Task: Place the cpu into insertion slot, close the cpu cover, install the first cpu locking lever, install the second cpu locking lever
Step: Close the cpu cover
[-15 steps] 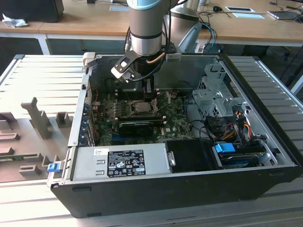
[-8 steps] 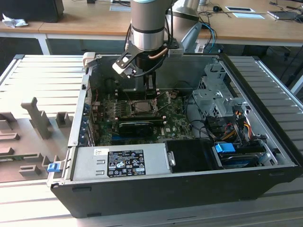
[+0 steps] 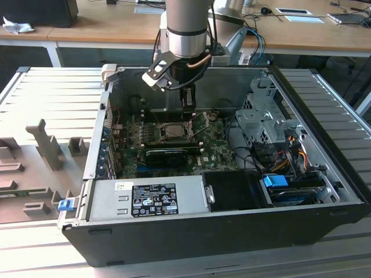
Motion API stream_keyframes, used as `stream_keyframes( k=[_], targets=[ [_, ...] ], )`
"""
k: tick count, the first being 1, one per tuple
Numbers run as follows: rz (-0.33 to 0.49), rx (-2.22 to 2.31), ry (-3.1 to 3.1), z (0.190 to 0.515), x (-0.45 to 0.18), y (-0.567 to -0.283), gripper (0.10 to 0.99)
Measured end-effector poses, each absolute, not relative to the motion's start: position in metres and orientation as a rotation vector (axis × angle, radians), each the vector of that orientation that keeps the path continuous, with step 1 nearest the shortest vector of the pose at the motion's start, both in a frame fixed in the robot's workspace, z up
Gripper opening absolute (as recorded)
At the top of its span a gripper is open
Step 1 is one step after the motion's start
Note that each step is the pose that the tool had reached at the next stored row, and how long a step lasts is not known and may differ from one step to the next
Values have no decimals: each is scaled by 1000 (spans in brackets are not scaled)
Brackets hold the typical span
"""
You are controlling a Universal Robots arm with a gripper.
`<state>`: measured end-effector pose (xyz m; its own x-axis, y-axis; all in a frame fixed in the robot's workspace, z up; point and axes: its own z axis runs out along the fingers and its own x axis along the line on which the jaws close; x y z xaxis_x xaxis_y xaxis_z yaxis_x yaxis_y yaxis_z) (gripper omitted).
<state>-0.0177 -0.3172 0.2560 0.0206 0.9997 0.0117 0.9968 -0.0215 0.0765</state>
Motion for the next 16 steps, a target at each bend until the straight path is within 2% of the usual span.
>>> stream_keyframes(
  k=[16],
  targets=[
    [94, 2212, 2165, 260, 8, -317, 106]
  ],
)
